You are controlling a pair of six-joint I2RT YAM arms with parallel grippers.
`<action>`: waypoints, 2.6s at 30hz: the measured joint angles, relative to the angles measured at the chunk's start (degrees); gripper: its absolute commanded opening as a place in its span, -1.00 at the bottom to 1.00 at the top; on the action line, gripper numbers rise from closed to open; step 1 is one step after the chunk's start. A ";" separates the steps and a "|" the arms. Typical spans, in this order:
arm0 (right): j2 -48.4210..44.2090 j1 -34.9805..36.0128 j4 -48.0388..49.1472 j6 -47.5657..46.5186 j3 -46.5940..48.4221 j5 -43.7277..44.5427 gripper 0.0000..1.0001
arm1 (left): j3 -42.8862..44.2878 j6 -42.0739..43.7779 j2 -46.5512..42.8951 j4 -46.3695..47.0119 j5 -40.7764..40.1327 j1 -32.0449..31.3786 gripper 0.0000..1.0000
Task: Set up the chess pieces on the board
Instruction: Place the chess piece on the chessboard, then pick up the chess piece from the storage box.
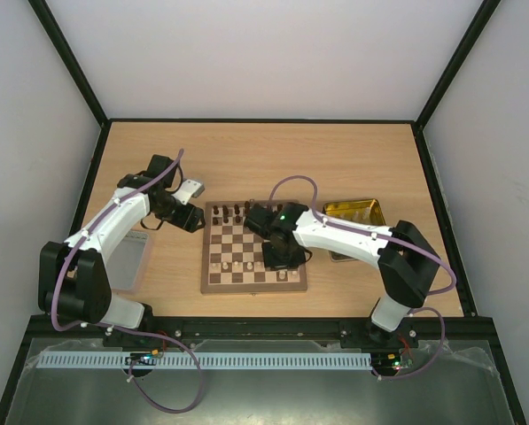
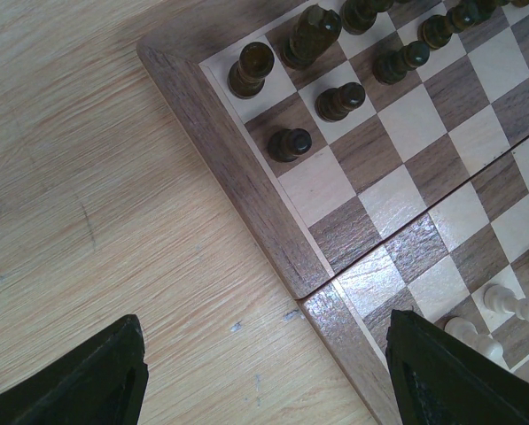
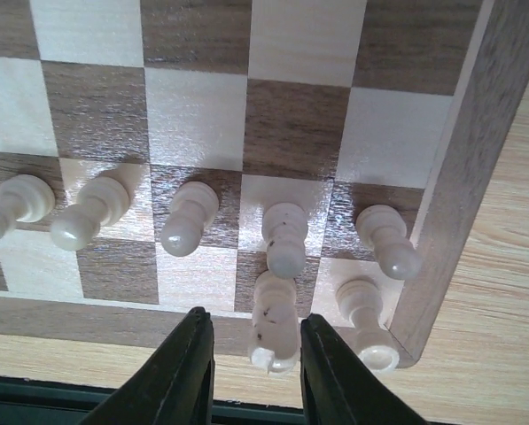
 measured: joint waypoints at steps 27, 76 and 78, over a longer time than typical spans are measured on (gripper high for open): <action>-3.69 -45.88 2.10 -7.58 -0.46 2.89 -0.45 | 0.00 -0.02 0.22 0.00 -0.81 0.00 0.49; -2.95 -49.68 9.42 -8.39 -9.51 -1.90 -0.91 | 0.00 -0.15 0.24 0.02 -1.51 0.00 0.49; -4.35 -49.68 8.02 -8.41 -8.46 -1.03 -0.93 | 0.00 -0.15 0.24 0.04 -1.49 0.00 0.49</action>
